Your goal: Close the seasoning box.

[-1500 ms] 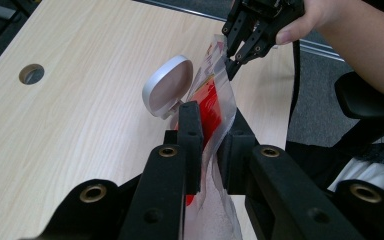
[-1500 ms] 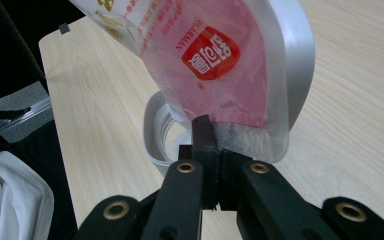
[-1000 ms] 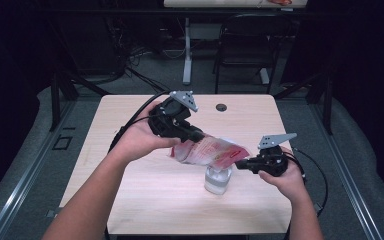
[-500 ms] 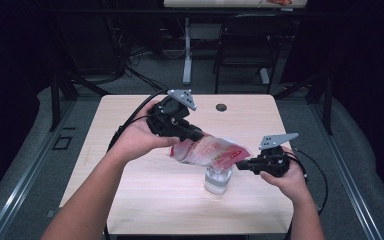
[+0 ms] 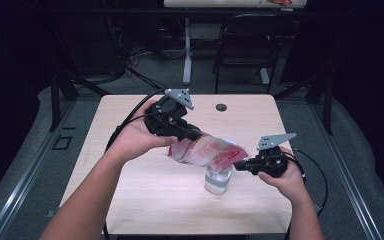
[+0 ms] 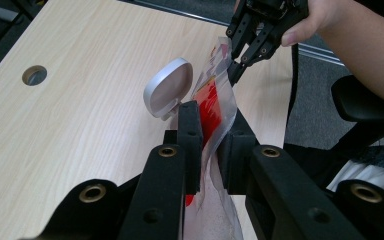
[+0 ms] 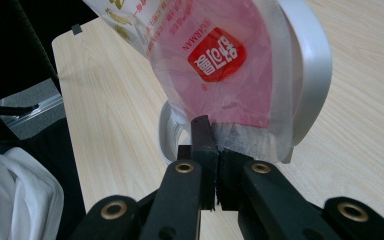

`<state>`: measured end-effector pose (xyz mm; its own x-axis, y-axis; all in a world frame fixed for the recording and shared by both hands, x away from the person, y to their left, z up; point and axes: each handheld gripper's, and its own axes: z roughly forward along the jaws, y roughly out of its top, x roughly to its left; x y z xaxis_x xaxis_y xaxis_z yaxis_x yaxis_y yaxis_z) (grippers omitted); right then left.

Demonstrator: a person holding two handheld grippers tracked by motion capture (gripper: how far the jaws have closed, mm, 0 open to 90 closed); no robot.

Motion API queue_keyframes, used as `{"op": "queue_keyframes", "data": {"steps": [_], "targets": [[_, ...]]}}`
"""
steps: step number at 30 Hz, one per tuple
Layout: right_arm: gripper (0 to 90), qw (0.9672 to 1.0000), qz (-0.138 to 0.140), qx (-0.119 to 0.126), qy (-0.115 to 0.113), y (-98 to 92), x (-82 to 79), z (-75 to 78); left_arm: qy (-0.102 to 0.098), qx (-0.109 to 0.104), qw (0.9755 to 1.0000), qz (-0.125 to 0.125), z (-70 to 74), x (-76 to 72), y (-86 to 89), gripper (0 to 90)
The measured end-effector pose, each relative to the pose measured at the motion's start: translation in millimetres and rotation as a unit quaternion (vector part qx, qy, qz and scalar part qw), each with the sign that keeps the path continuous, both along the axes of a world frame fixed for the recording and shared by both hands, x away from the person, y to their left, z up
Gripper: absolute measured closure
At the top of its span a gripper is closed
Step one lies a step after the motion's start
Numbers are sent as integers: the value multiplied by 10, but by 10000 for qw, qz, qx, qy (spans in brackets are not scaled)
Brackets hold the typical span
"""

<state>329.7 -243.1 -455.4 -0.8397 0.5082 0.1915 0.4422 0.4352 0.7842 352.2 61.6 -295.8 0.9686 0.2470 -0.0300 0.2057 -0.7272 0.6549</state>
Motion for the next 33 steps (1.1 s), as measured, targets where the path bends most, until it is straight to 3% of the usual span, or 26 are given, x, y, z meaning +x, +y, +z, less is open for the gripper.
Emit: {"op": "queue_keyframes", "data": {"steps": [12,28,33], "targets": [[893,10000,20,-7,-27,-69,-29,50,90,-62,9999,42,-37,19,18,818],[892,9998,-68,65,-167,47,-23,68,108,-128,9997,190,-138,-7,252,814],[890,9995,-192,110,-242,83,-22,78,196,-151,9993,289,-207,17,333,814]]}}
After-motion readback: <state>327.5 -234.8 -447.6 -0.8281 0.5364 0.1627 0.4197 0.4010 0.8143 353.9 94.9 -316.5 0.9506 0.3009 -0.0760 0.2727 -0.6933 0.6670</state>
